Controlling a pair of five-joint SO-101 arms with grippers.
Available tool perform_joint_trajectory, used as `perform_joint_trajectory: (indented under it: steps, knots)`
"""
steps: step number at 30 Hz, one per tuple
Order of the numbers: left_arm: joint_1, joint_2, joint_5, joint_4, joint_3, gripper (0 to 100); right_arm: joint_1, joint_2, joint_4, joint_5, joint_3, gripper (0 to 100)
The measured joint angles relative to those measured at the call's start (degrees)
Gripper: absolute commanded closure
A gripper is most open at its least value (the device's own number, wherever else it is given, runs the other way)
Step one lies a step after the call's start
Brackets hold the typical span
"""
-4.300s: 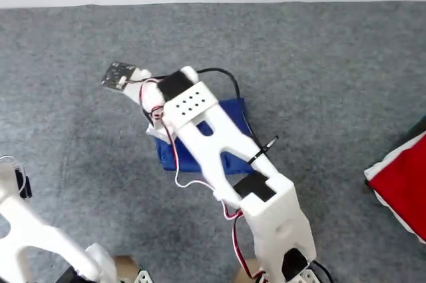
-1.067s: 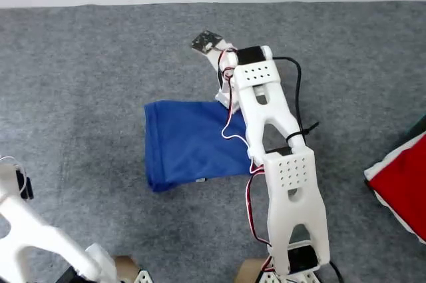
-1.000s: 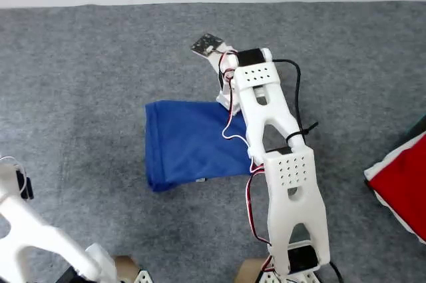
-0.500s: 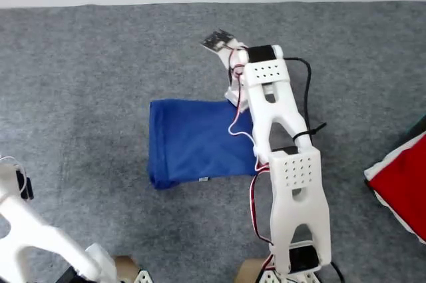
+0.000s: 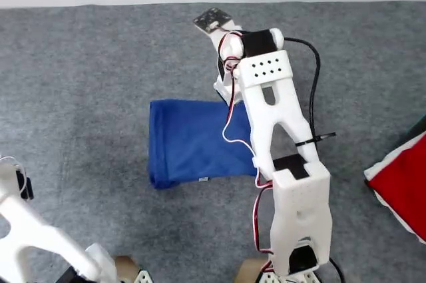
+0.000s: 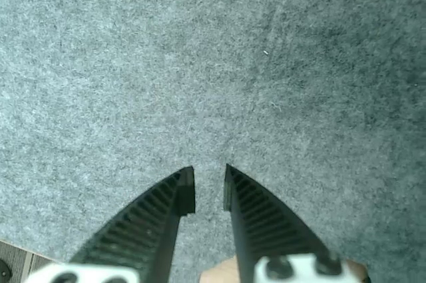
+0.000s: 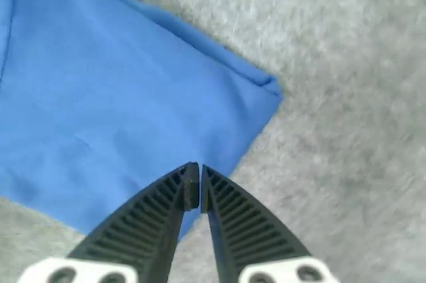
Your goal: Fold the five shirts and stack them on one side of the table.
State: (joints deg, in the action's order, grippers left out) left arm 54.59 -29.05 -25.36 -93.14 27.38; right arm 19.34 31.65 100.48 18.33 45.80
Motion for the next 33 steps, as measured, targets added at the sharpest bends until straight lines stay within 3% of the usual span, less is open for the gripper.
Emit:
perform_joint_trajectory:
  steps: [6,9,13,18,33]
  knots:
    - [0.0,0.0,0.0,0.0,-0.09,91,0.0,-0.62,0.0,-14.68,-4.84,69.9]
    - [0.0,0.0,0.0,0.0,-0.09,91,0.18,-0.62,0.0,-24.79,-5.54,62.7]
    - [0.0,0.0,-1.93,0.0,-0.53,91,3.08,-0.26,0.0,-34.11,-5.54,62.2]
    - [0.0,0.0,-3.52,-2.11,-4.84,91,6.15,5.1,0.0,-39.38,-5.54,62.0]
    - [0.0,0.0,-3.52,-4.13,-8.79,91,6.68,18.37,-6.15,-42.29,-5.45,62.7]
